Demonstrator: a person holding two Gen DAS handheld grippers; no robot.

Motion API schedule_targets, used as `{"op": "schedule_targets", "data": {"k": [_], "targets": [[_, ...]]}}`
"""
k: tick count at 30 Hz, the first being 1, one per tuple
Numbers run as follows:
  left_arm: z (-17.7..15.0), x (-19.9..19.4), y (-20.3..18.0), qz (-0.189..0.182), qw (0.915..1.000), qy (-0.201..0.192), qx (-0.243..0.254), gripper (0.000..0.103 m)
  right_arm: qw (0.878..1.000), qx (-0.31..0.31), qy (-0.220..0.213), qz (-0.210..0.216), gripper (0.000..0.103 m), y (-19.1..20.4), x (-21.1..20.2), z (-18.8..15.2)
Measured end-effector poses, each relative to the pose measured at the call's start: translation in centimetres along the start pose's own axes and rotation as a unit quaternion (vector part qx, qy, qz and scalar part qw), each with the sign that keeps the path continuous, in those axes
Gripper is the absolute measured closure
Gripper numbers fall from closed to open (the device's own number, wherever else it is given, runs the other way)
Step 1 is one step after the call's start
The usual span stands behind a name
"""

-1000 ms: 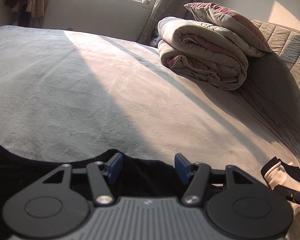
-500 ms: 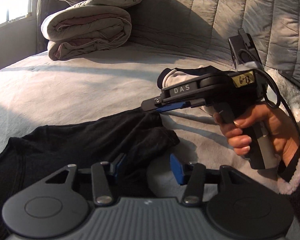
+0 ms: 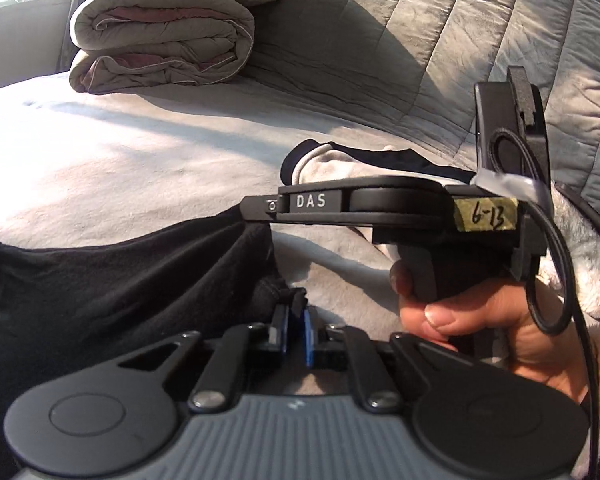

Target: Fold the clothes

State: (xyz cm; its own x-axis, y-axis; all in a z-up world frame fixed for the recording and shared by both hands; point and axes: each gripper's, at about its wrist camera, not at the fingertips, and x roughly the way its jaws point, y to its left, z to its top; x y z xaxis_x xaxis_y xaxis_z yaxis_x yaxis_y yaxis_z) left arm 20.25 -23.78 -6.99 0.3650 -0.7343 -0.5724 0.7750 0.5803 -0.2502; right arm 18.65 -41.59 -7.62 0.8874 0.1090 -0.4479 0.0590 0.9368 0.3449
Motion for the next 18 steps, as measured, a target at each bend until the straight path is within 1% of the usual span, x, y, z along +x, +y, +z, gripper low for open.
{"op": "schedule_targets", "data": {"k": [1,3,4,5,6,8,11,14,16,18], "targets": [[0.0,0.1,0.1,-0.013,0.9999,0.000,-0.009,0.080,1.000,-0.002,0.003,0.000,0.102,0.0,0.1,0.0],[-0.1,0.1,0.3,-0.036,0.9990,0.000,-0.029,0.071,1.000,-0.001,0.010,0.002,0.098,-0.1,0.3,0.1],[-0.1,-0.2,0.4,-0.042,0.9985,0.001,-0.036,0.067,1.000,0.002,0.012,0.003,0.096,-0.1,0.2,0.2],[-0.1,-0.6,0.4,-0.048,0.9981,-0.001,-0.038,0.066,1.000,0.003,0.013,0.007,0.090,-0.2,0.1,0.3],[-0.1,-1.0,0.4,-0.053,0.9978,-0.003,-0.040,0.062,1.000,0.005,0.014,0.009,0.088,-0.2,0.1,0.3],[-0.2,-1.9,0.4,-0.060,0.9976,-0.011,-0.032,0.060,1.000,0.007,0.014,0.011,0.088,-0.3,0.0,0.4],[0.2,-2.8,0.6,-0.056,0.9977,-0.030,-0.021,0.058,1.000,0.000,0.013,0.012,0.088,0.0,-0.6,0.8],[0.4,-3.1,1.4,-0.039,0.9982,-0.040,-0.023,0.057,0.999,0.003,0.010,0.046,0.088,0.0,-1.5,1.4],[0.3,-2.2,2.3,-0.043,0.9981,-0.022,-0.039,0.057,0.998,0.005,0.020,0.061,0.088,0.1,-1.6,1.6],[-0.3,-0.9,2.4,-0.070,0.9964,0.022,-0.043,0.058,0.997,0.001,0.034,0.071,0.088,0.3,-1.4,1.6]]}}
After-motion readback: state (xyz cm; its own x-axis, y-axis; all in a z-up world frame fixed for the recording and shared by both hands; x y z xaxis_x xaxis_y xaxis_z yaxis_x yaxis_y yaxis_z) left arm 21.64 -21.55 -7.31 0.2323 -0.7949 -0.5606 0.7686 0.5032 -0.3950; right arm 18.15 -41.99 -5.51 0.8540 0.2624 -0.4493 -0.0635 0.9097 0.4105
